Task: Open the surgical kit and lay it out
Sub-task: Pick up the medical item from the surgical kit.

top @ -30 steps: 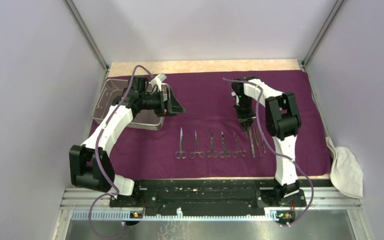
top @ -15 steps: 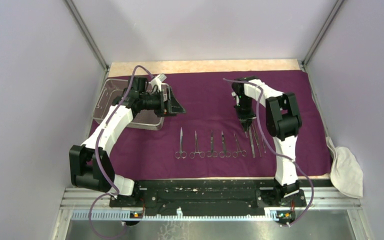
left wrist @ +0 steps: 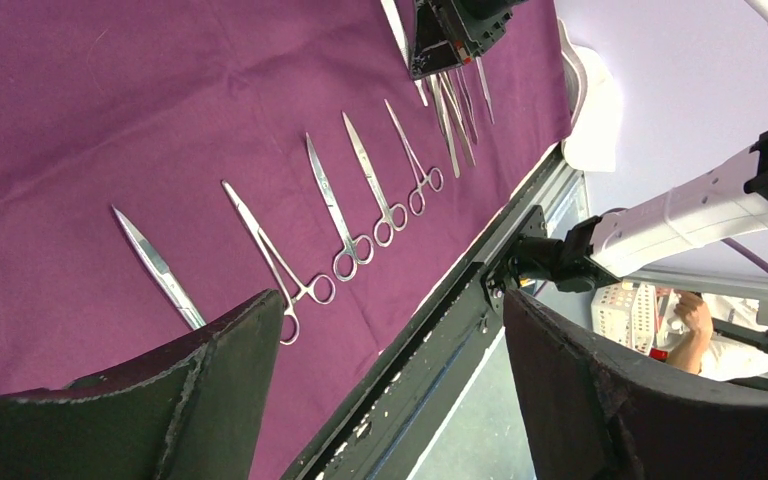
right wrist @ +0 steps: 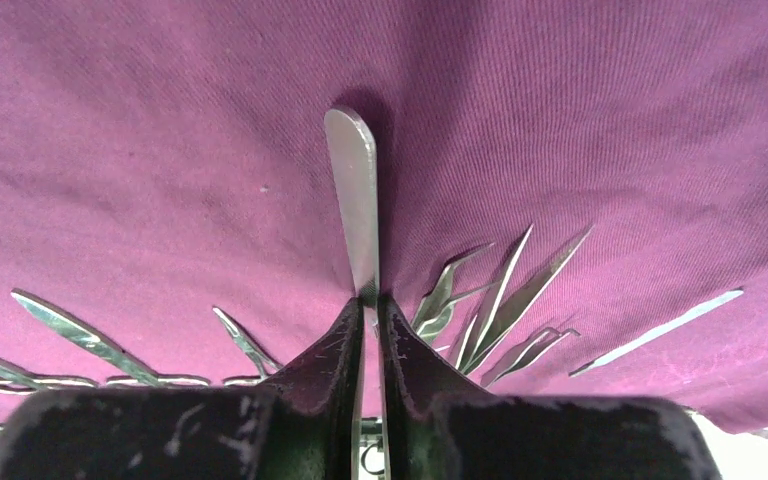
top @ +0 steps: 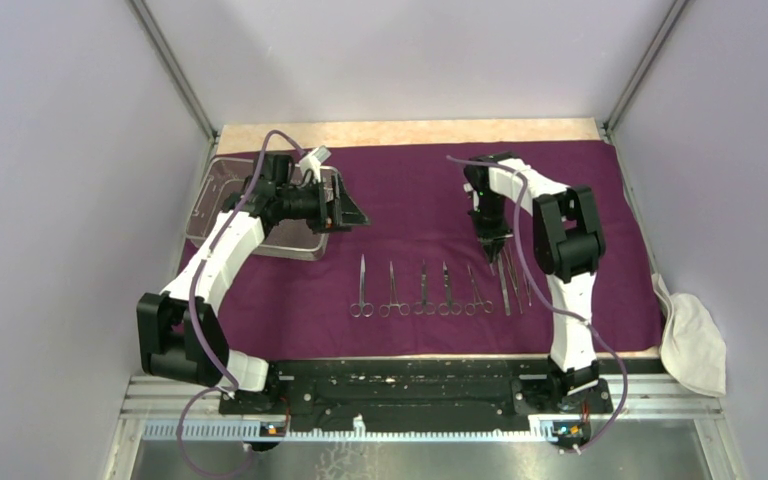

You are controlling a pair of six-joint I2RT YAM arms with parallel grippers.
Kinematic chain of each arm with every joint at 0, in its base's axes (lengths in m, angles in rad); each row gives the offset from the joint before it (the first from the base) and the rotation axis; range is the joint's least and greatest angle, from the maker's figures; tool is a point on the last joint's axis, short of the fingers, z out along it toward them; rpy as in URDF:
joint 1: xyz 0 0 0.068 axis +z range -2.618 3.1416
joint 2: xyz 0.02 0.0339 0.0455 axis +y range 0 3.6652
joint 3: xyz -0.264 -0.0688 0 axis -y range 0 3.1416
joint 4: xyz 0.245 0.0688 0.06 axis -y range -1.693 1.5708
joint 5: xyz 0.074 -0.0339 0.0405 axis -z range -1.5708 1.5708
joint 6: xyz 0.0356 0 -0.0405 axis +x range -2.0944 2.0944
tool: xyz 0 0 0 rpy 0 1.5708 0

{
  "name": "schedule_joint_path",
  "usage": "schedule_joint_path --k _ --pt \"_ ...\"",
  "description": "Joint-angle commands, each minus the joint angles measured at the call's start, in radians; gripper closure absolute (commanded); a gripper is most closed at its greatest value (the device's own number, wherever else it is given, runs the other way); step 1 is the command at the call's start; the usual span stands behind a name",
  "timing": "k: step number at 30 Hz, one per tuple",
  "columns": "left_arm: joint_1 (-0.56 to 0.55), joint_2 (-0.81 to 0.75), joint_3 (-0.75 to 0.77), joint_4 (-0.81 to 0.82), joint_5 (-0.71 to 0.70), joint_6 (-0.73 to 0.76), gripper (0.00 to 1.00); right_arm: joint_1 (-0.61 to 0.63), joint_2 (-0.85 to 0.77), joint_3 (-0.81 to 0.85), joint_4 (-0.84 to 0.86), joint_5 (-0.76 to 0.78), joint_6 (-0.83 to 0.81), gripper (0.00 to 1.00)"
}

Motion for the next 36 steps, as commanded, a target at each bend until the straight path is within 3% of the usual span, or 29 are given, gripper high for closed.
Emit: schedule_joint_path --k 1,24,32,36 --pt "0.005 -0.036 0.003 0.027 0.008 -0.011 0.13 0.010 -0.078 0.002 0.006 0.006 0.023 1.00" --pt "0.007 -0.039 -0.019 0.029 0.020 -0.020 0.12 -0.004 -0.202 -0.011 0.014 -0.021 0.009 1.00" --pt "0.007 -0.025 -0.004 0.020 0.028 0.007 0.12 -0.104 -0.344 -0.092 0.048 -0.033 -0.160 1.00" --pt "0.007 -0.023 0.006 0.008 0.021 0.022 0.12 -0.231 -0.429 -0.147 0.038 -0.019 -0.259 1.00"
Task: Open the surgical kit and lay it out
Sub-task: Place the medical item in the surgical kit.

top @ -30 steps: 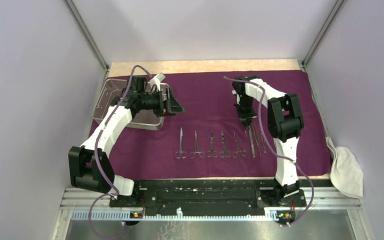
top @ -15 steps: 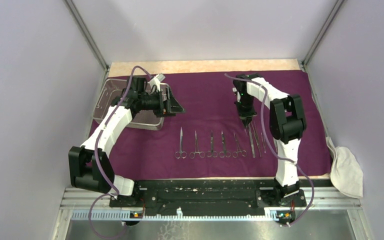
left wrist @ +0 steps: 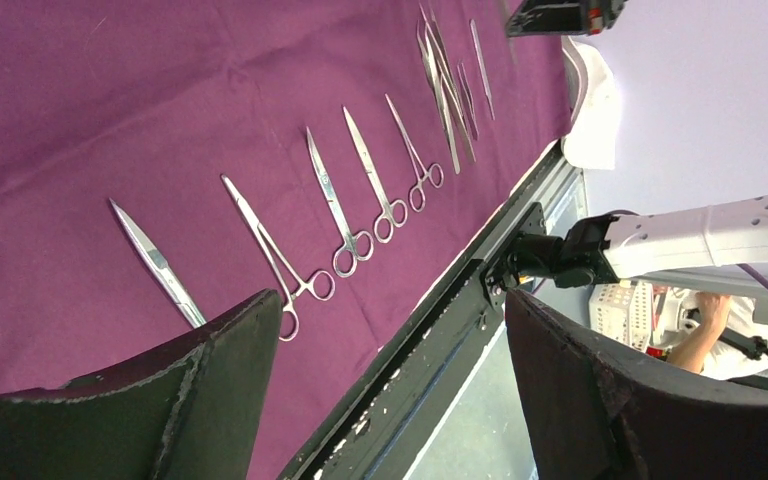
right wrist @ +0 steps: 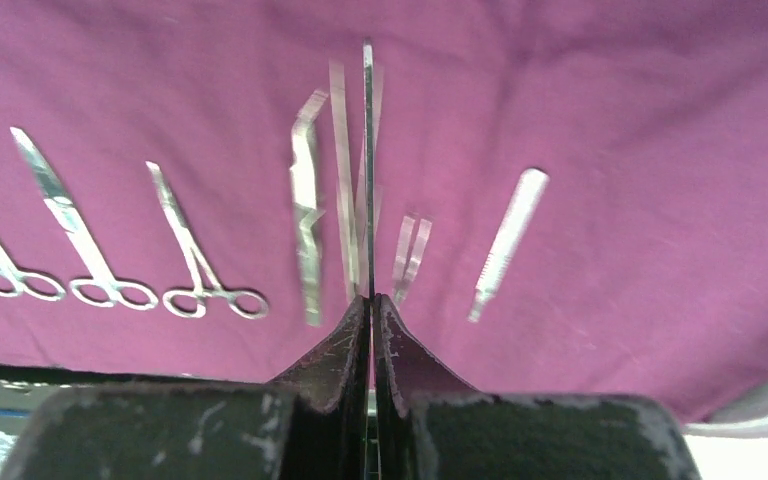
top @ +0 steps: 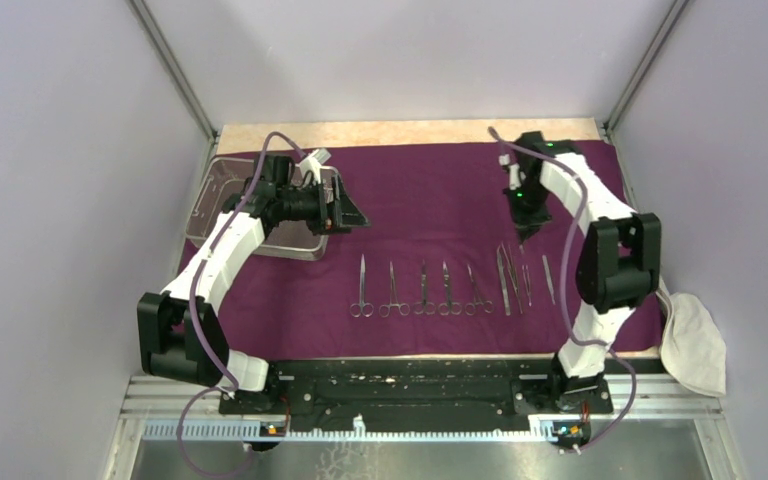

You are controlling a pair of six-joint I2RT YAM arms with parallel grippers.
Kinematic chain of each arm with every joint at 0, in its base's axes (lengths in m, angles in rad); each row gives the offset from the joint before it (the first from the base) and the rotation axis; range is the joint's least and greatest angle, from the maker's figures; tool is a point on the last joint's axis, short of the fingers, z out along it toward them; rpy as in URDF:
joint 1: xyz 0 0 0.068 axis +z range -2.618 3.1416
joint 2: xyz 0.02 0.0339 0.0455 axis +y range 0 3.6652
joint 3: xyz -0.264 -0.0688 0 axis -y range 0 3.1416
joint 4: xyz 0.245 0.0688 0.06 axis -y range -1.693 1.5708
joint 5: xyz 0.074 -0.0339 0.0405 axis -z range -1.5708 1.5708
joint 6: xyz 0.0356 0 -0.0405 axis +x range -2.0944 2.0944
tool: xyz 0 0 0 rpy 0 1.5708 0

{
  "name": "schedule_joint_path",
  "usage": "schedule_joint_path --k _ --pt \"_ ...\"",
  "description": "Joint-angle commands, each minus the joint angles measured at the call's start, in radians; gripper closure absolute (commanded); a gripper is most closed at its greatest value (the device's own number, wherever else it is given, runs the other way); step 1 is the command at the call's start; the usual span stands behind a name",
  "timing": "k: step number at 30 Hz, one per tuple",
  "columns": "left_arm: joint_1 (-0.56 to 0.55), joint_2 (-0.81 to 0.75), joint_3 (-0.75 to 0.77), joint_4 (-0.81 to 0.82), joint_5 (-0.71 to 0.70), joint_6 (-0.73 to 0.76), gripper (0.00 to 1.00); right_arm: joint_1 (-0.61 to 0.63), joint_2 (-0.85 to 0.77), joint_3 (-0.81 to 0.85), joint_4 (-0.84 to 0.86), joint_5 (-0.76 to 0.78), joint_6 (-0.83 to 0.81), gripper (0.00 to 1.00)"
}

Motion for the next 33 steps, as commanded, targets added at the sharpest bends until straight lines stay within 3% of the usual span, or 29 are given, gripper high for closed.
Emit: schedule_joint_path --k 1,5,10,19,33 --pt "0.005 -0.023 0.018 0.003 0.015 0.033 0.12 -0.145 -0.126 -0.044 -0.018 -0.047 -0.154 1.00" --pt "0.002 -0.030 0.000 0.008 0.012 0.039 0.12 -0.347 -0.176 -0.109 -0.047 -0.182 -0.258 1.00" --pt "-0.016 -0.029 -0.011 0.004 -0.006 0.056 0.11 -0.496 -0.234 -0.213 0.027 -0.418 -0.387 1.00" --pt "-0.043 -0.033 -0.001 -0.039 -0.067 0.101 0.11 -0.576 -0.230 -0.336 0.024 -0.593 -0.561 1.00" --pt "-0.087 -0.044 0.007 -0.100 -0.148 0.157 0.09 -0.619 -0.214 -0.478 0.103 -0.588 -0.606 1.00"
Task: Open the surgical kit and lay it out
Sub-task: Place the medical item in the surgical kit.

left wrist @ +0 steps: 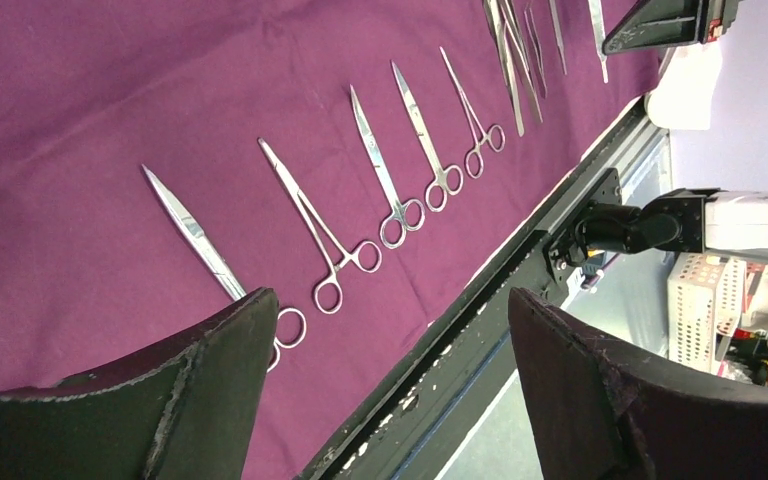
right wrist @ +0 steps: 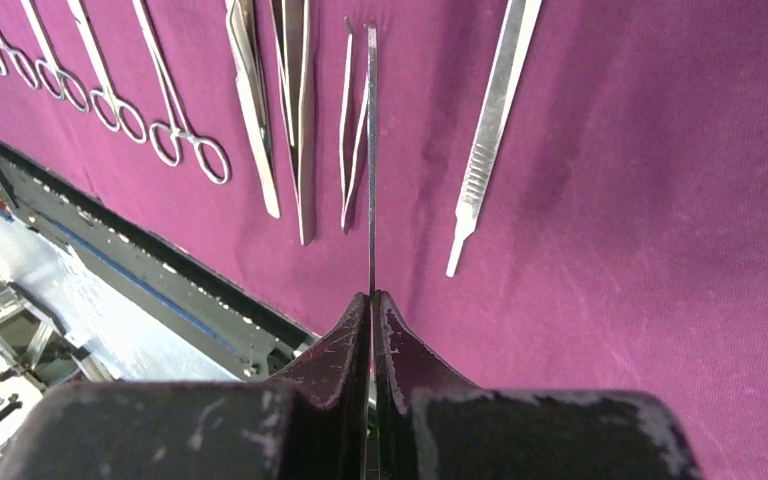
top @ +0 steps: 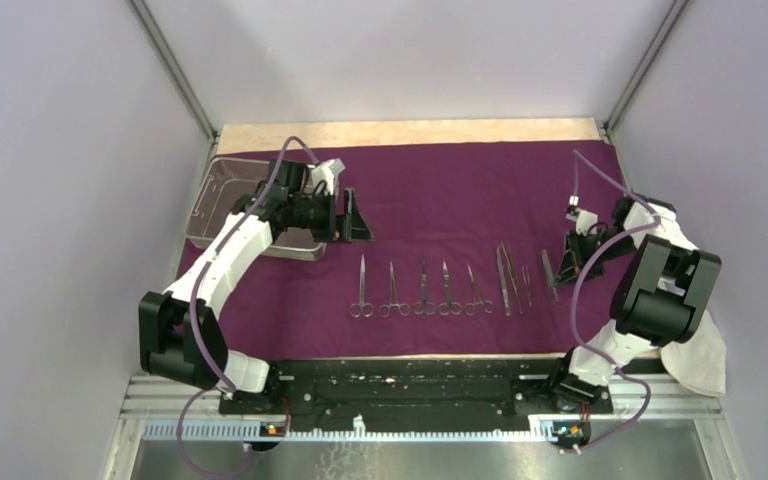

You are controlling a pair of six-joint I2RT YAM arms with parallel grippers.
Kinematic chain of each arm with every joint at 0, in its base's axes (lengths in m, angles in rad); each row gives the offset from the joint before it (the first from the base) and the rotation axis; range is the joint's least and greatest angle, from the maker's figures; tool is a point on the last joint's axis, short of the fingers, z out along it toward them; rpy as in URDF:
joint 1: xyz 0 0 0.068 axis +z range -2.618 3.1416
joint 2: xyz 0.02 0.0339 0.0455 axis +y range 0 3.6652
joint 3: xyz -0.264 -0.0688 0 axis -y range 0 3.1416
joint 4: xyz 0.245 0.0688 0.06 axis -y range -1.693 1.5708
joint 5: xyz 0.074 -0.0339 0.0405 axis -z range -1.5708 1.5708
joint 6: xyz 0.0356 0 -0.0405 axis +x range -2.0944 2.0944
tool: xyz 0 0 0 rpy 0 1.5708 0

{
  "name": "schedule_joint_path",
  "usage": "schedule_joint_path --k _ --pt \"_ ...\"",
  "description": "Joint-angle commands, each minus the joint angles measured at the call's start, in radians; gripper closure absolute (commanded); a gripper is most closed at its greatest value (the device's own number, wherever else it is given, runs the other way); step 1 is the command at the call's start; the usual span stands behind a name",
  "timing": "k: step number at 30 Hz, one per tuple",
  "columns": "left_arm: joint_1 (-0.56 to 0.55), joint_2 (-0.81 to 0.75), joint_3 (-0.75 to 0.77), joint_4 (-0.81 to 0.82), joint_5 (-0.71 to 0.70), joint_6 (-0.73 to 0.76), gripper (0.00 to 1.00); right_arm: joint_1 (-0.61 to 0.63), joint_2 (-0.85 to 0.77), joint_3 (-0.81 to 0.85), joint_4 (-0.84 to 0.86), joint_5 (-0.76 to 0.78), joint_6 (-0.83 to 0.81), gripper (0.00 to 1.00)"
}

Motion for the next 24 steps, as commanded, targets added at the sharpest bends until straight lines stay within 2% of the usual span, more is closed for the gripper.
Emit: schedule_joint_path --k 1,13,24 --pt "-0.011 -0.043 0.007 -0.016 -0.028 0.039 0.08 -0.012 0.014 -0.001 0.064 -0.017 -0.013 1.00" --pt "-0.017 -0.029 0.020 -0.032 -0.042 0.050 0.08 -0.011 0.110 0.014 0.105 0.017 -0.011 1.00" --pt "-0.015 -0.009 0.029 -0.036 -0.044 0.049 0.08 -0.019 0.128 -0.008 0.153 0.014 0.009 1.00"
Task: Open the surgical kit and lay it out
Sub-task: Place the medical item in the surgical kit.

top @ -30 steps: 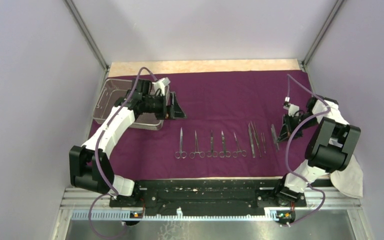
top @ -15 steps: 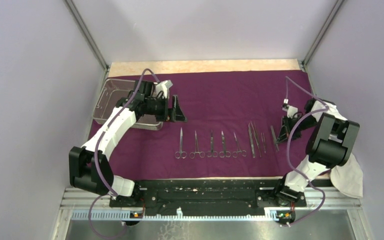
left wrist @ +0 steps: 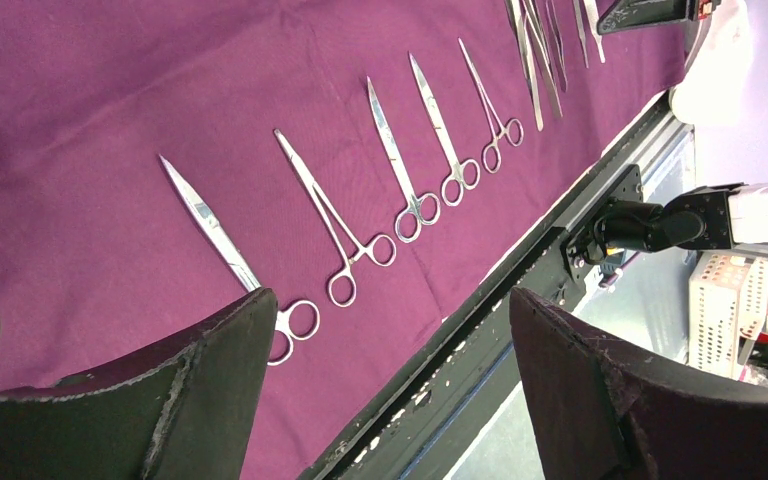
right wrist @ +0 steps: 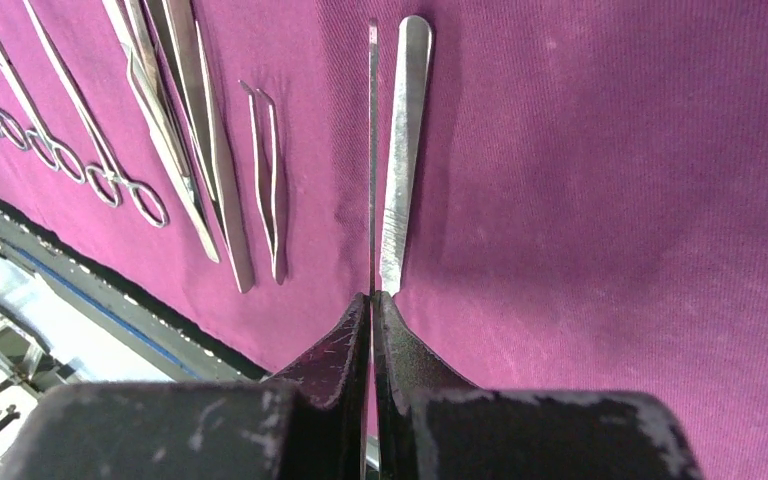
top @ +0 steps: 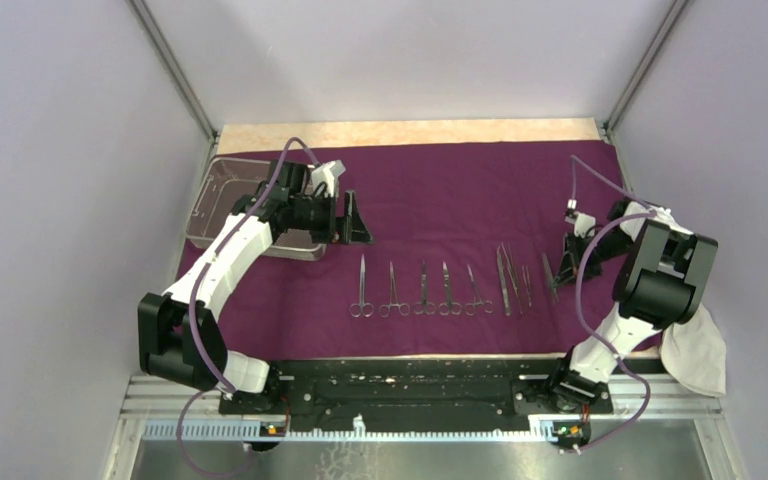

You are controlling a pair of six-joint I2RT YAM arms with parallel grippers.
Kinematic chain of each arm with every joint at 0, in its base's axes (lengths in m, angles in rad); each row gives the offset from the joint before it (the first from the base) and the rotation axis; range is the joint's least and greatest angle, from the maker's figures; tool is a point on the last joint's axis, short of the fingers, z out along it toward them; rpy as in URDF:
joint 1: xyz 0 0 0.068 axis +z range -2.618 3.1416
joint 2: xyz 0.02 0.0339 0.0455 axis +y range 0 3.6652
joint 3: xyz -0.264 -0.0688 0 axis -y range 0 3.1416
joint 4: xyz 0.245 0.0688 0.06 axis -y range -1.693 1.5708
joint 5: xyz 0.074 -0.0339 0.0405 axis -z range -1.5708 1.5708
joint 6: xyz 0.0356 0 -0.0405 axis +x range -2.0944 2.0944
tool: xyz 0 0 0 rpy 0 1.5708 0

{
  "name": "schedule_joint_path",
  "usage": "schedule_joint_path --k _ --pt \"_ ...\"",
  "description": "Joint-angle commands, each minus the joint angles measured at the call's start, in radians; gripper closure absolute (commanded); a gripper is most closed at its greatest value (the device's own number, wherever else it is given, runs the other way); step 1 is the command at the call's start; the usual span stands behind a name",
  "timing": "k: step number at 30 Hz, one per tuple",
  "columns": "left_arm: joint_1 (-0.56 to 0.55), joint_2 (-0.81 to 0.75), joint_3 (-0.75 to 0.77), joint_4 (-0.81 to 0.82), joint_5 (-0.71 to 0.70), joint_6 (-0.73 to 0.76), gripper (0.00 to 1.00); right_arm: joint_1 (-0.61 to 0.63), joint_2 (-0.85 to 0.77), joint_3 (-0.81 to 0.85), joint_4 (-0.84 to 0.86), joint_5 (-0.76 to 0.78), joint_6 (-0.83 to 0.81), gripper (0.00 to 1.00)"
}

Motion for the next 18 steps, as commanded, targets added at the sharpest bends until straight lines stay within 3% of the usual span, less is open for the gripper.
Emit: schedule_joint_path --k 1,18 --pt "-0.004 0.000 0.029 -0.006 -0.001 0.021 0.08 -0.011 0.011 -0.005 0.032 -0.009 0.000 1.00" --pt "-0.004 0.016 0.036 -0.010 0.002 0.020 0.07 -0.053 0.005 -0.037 0.077 -0.045 0.011 1.00"
